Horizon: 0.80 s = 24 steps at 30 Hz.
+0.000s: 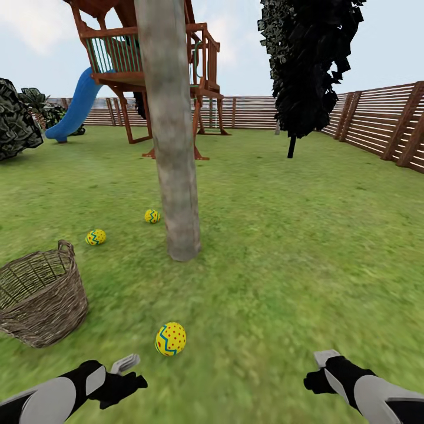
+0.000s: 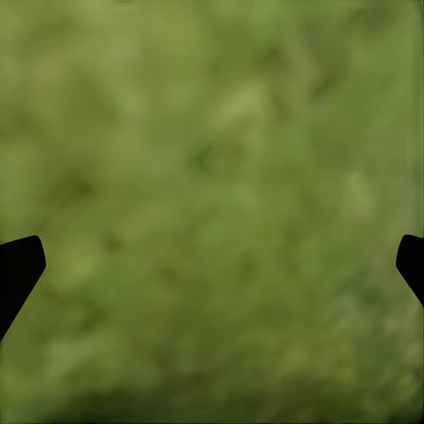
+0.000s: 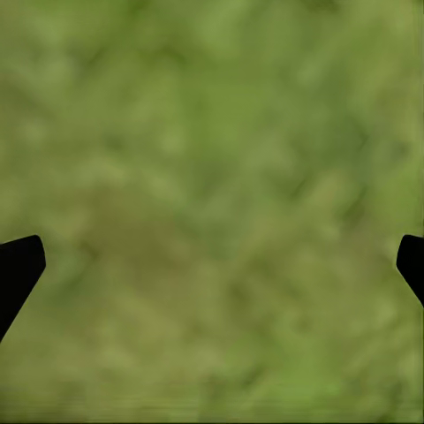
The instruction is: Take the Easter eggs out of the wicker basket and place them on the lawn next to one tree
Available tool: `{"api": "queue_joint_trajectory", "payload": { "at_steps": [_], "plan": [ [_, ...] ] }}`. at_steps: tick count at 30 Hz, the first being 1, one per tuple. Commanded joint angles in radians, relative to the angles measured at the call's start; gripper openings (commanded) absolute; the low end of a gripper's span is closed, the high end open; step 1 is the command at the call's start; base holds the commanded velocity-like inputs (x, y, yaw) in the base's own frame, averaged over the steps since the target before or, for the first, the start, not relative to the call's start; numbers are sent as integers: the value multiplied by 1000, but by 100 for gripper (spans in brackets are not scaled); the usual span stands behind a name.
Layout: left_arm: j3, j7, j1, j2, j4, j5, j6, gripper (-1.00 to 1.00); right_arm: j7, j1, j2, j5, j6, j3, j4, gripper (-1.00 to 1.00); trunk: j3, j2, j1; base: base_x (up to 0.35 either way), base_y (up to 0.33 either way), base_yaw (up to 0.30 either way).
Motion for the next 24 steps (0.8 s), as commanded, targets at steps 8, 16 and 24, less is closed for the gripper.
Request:
{"api": "queue_joint_trajectory", "payload": {
  "at_steps": [8,16,24],
  "plan": [
    [5,-1,0,0,2,-5,-4,100,6,0,0,9,2,3,-1,100,-1,0,0,0,0,0],
    [4,-1,1,0,2,-5,-4,100,5,0,2,8,3,4,-1,100,-1,0,0,0,0,0],
    [4,-1,1,-3,2,-5,-4,100,4,0,3,8,3,4,-1,100,7,0,-1,0,0,0]
  ]
}}
